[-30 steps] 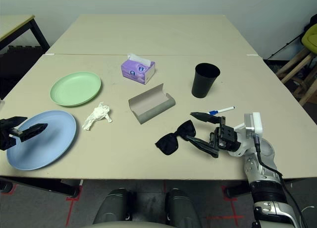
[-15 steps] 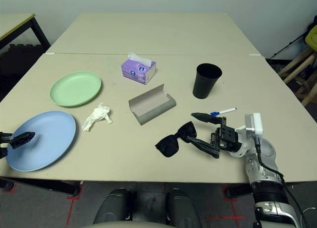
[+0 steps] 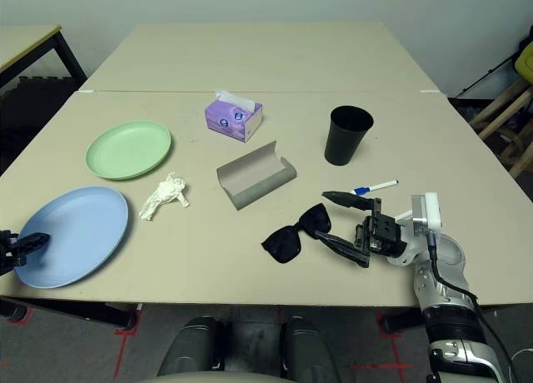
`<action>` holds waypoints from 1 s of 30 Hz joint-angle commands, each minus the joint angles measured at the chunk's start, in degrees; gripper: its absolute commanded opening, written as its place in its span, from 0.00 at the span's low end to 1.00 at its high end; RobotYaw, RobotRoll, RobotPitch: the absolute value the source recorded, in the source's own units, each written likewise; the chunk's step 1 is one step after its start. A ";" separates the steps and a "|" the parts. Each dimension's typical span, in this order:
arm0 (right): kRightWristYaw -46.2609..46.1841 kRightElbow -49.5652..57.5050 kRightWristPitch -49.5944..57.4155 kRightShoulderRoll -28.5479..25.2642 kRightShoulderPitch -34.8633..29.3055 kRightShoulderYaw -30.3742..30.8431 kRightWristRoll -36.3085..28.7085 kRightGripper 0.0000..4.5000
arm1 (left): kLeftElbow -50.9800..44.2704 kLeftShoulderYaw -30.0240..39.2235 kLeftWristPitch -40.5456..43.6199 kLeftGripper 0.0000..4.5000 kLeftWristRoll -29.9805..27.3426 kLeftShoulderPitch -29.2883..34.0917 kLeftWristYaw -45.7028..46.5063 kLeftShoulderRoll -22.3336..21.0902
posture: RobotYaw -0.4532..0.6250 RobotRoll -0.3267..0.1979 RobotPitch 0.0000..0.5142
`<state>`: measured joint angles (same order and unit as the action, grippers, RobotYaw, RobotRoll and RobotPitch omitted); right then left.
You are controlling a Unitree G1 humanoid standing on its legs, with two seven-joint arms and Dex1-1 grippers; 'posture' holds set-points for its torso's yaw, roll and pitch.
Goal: Organize and tidy the items on the table.
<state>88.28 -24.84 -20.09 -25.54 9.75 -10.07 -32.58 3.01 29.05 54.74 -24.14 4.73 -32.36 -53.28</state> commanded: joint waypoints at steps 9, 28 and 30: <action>0.30 -1.53 -1.32 -0.58 0.71 -0.22 0.51 1.00 | -11.54 6.96 7.66 0.00 -14.53 -7.84 -5.31 4.83 | 0.58 0.62 0.11; -3.03 -1.38 -1.37 -0.91 0.52 -0.27 0.82 1.00 | -14.13 8.16 11.52 0.00 -23.03 -28.13 12.90 12.01 | 0.57 0.62 0.11; -3.01 -1.49 -1.52 -0.96 0.58 -0.22 0.94 1.00 | -14.14 7.32 9.16 0.00 -20.80 -27.63 15.34 13.33 | 0.57 0.62 0.11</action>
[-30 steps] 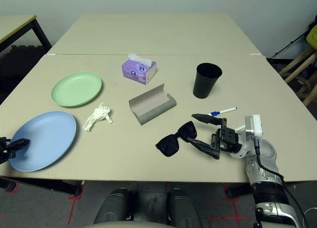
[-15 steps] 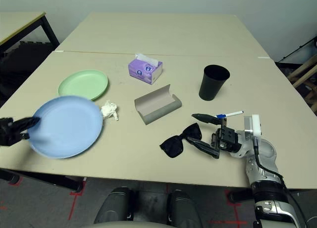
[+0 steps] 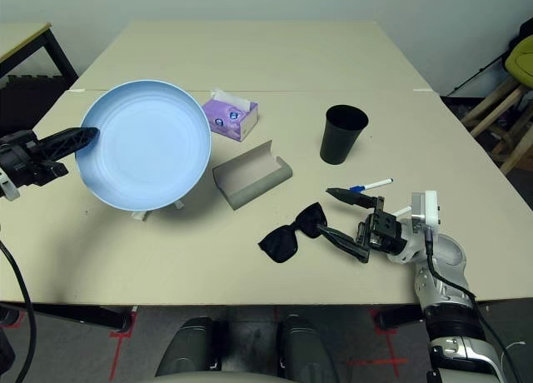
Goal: Organize and tidy the items on the table.
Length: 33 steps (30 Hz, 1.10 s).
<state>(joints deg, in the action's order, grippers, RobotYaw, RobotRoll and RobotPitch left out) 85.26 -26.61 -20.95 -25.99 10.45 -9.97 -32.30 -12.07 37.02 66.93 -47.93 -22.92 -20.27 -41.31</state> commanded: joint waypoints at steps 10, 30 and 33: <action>0.12 -0.38 -0.94 -0.50 0.60 -0.03 1.37 1.00 | -0.90 -6.36 -8.91 0.00 13.72 0.41 18.68 12.39 | 0.58 0.62 0.11; -0.57 0.50 -1.43 -0.32 -0.54 0.13 1.61 1.00 | 4.87 -6.03 -17.57 0.00 29.46 -8.17 40.34 23.55 | 0.56 0.62 0.13; -0.75 0.78 -1.40 -0.29 -0.67 0.20 1.61 1.00 | 5.65 -6.02 -18.27 0.00 31.08 -7.96 42.06 24.66 | 0.56 0.62 0.13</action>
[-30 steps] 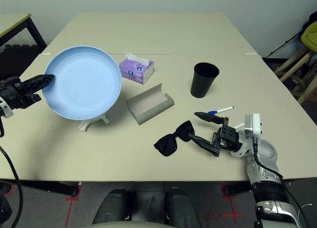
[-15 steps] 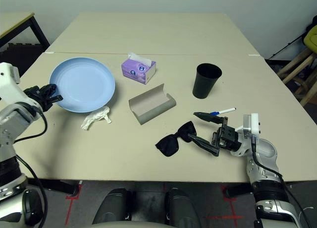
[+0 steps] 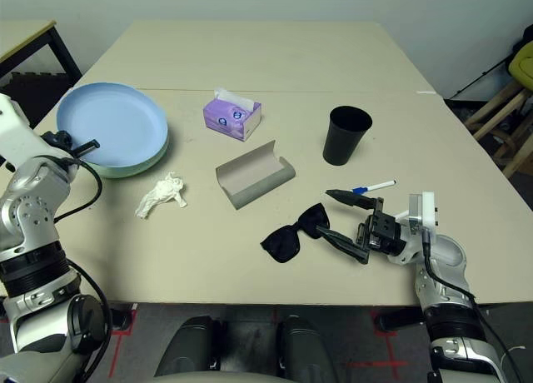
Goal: Organize and tidy the items on the table.
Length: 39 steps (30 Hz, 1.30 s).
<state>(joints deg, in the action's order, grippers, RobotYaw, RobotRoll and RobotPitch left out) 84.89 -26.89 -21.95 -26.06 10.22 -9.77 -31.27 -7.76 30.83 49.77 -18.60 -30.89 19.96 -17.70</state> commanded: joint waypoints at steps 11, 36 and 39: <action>-1.00 2.01 -0.14 -0.53 -0.87 -0.18 0.40 1.00 | 4.02 -1.74 -4.55 0.39 4.80 0.97 0.31 1.90 | 0.55 0.62 0.14; -3.40 1.84 -0.36 -0.13 -0.03 -0.19 0.41 1.00 | -19.37 -11.76 6.73 1.00 -18.52 19.19 -42.23 -14.38 | 0.56 0.62 0.13; -3.47 1.82 -0.37 -0.08 -0.02 -0.17 0.43 1.00 | -20.52 -14.47 6.29 1.00 -18.39 21.64 -46.06 -17.76 | 0.56 0.62 0.12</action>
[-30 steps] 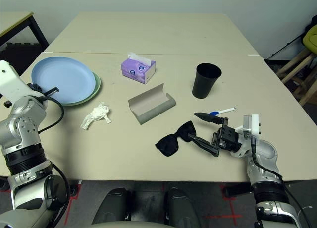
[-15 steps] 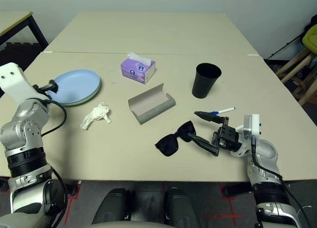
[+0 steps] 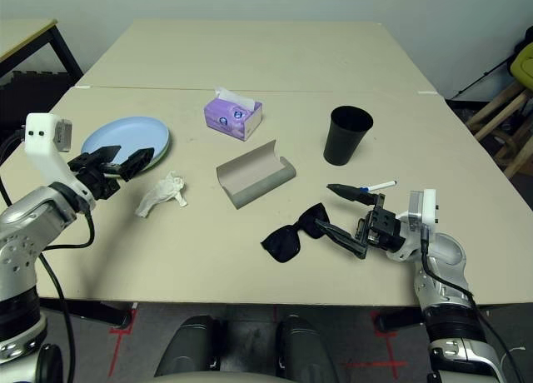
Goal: Organize and tidy the items on the table.
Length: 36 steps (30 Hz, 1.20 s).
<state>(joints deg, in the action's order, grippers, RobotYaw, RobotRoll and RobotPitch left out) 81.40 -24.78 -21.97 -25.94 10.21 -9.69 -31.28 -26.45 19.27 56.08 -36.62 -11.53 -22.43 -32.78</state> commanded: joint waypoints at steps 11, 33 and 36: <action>-0.32 -0.06 -0.59 -0.05 -0.35 -0.21 0.53 1.00 | 3.81 -11.10 -7.20 1.00 9.80 4.69 -3.76 -5.18 | 0.55 0.62 0.12; -1.18 0.38 -1.25 -0.37 -0.63 -0.05 1.04 1.00 | 12.65 -15.50 -12.11 0.27 19.44 5.83 -2.05 -1.92 | 0.54 0.62 0.12; -1.33 0.33 -1.40 -0.36 -0.67 0.02 1.12 1.00 | 11.73 -13.70 -11.60 0.01 17.69 4.59 -2.75 -1.37 | 0.54 0.62 0.12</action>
<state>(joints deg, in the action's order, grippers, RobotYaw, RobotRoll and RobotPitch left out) 80.12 -24.75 -22.79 -25.99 10.01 -9.68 -30.99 -14.66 4.28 44.32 -18.16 -6.25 -24.76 -34.59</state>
